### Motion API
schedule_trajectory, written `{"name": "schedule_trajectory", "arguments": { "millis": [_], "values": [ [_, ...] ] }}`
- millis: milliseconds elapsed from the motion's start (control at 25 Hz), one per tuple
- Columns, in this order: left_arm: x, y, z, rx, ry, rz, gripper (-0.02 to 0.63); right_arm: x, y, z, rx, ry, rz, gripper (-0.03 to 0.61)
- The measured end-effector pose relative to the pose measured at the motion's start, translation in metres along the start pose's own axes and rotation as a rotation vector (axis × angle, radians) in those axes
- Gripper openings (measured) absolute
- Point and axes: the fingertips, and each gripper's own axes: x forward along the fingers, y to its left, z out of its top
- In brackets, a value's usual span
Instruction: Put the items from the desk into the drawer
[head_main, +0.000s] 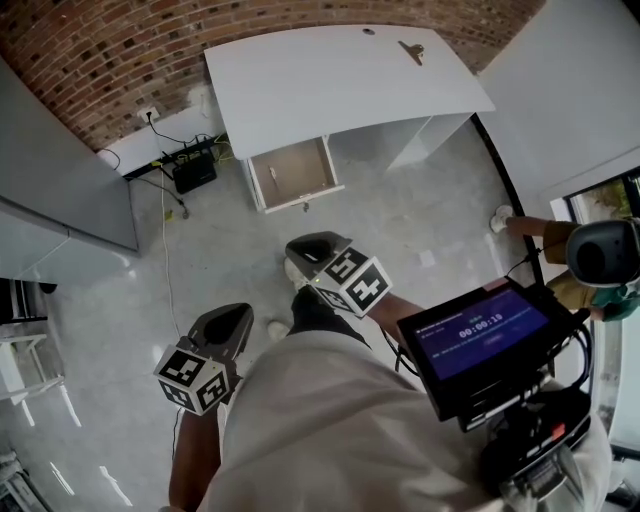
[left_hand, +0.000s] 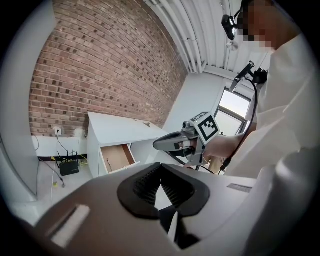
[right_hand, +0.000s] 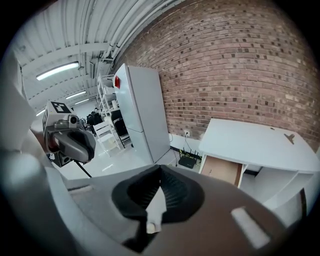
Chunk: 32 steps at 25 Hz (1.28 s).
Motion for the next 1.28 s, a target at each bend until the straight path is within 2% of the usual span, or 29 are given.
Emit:
{"name": "schedule_trajectory", "arguments": {
  "millis": [320, 1280],
  "values": [
    [0.010, 0.014, 0.002, -0.011, 0.011, 0.003, 0.009, 0.012, -0.008, 0.007, -0.018, 0.006, 0.017, 0.002],
    [0.015, 0.005, -0.007, -0.027, 0.024, -0.012, 0.009, 0.012, -0.007, -0.007, -0.022, 0.028, 0.019, 0.002]
  ]
}}
